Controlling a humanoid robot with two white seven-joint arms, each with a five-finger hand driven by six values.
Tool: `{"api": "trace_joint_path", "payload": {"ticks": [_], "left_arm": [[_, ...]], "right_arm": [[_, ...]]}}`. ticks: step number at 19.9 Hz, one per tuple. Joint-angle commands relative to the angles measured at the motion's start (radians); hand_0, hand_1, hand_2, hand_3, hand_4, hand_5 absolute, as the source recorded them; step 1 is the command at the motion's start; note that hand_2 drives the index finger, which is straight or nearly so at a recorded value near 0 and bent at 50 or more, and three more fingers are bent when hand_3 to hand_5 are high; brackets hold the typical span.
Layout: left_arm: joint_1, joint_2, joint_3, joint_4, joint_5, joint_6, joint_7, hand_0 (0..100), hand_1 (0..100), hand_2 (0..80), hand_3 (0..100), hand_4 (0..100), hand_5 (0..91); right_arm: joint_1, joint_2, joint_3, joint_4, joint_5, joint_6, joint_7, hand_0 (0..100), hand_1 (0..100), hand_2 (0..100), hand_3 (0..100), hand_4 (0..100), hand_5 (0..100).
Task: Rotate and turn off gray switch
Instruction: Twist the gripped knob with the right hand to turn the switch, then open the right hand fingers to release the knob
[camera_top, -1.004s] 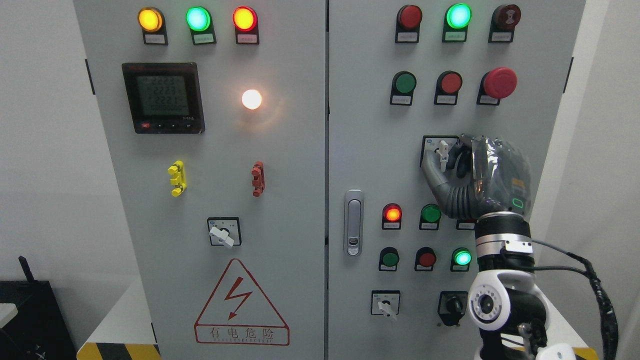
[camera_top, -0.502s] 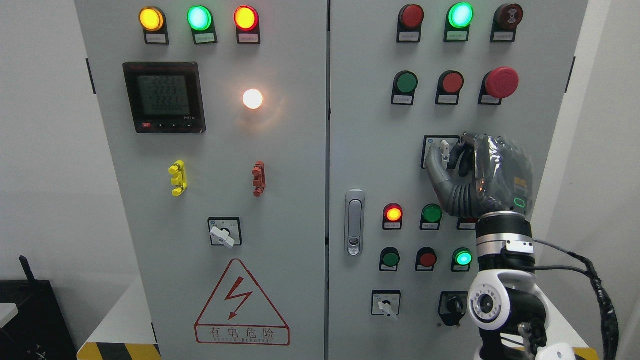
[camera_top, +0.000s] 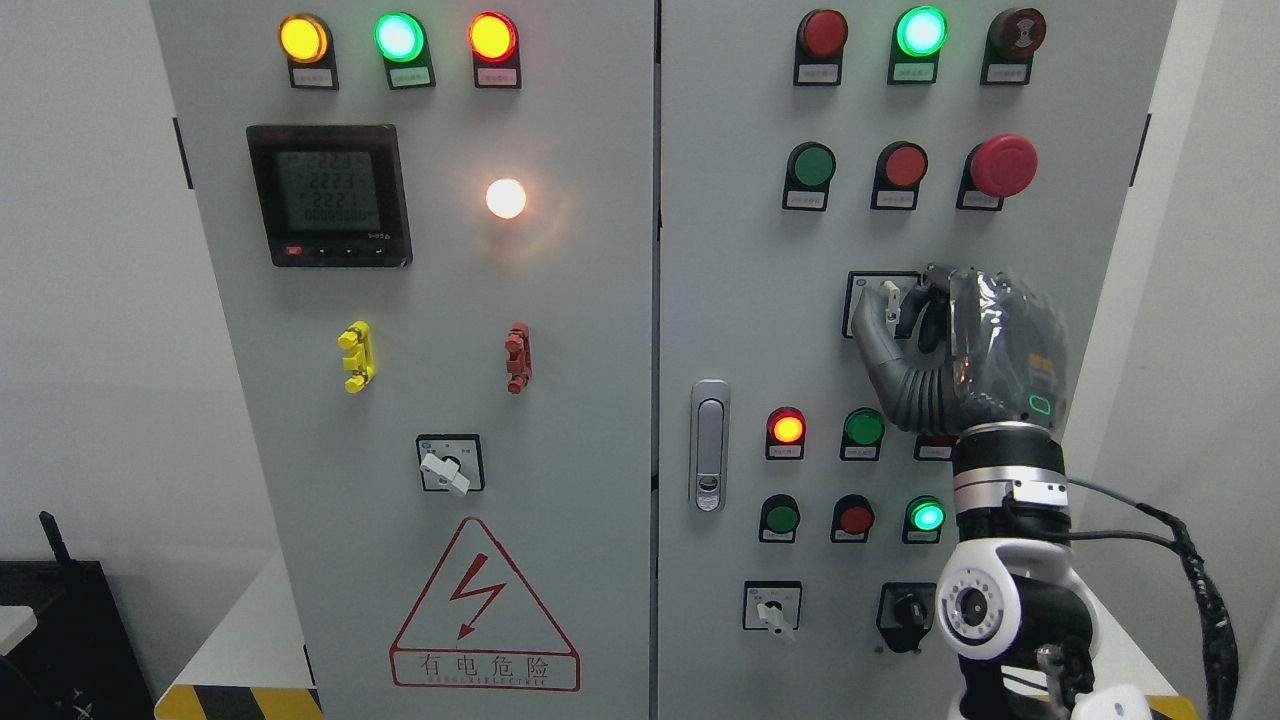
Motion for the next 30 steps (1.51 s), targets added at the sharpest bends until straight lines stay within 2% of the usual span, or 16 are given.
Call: {"api": "trace_joint_path", "payload": {"ticks": [1, 6, 11, 14, 26, 30], "left_arm": [[0.0, 0.0, -0.002, 0.014, 0.0, -0.001, -0.001, 12, 39, 0.0, 0, 0, 0.0], [0.0, 0.0, -0.002, 0.014, 0.0, -0.001, 0.001, 12, 39, 0.0, 0, 0, 0.0], [0.0, 0.0, -0.002, 0.014, 0.0, -0.001, 0.001, 12, 39, 0.0, 0, 0, 0.0], [0.0, 0.0, -0.002, 0.014, 0.0, -0.001, -0.001, 12, 39, 0.0, 0, 0, 0.0], [0.0, 0.0, -0.002, 0.014, 0.0, -0.001, 0.001, 12, 39, 0.0, 0, 0, 0.0], [0.0, 0.0, -0.002, 0.014, 0.0, -0.001, 0.001, 12, 39, 0.0, 0, 0, 0.0]], "right_arm": [[-0.001, 0.0, -0.002, -0.001, 0.0, 0.001, 0.0, 57, 35, 74, 95, 86, 100], [0.002, 0.001, -0.002, -0.004, 0.0, 0.001, 0.0, 56, 34, 74, 95, 86, 100], [0.004, 0.0, -0.004, -0.009, 0.0, -0.001, -0.002, 43, 36, 74, 95, 86, 100], [0.005, 0.0, -0.004, -0.015, 0.0, -0.001, -0.002, 41, 36, 74, 95, 86, 100], [0.051, 0.0, -0.028, -0.115, -0.007, -0.015, -0.01, 41, 33, 74, 94, 86, 100], [0.088, 0.0, -0.045, -0.185, -0.026, -0.065, -0.016, 41, 27, 75, 94, 86, 100]]}}
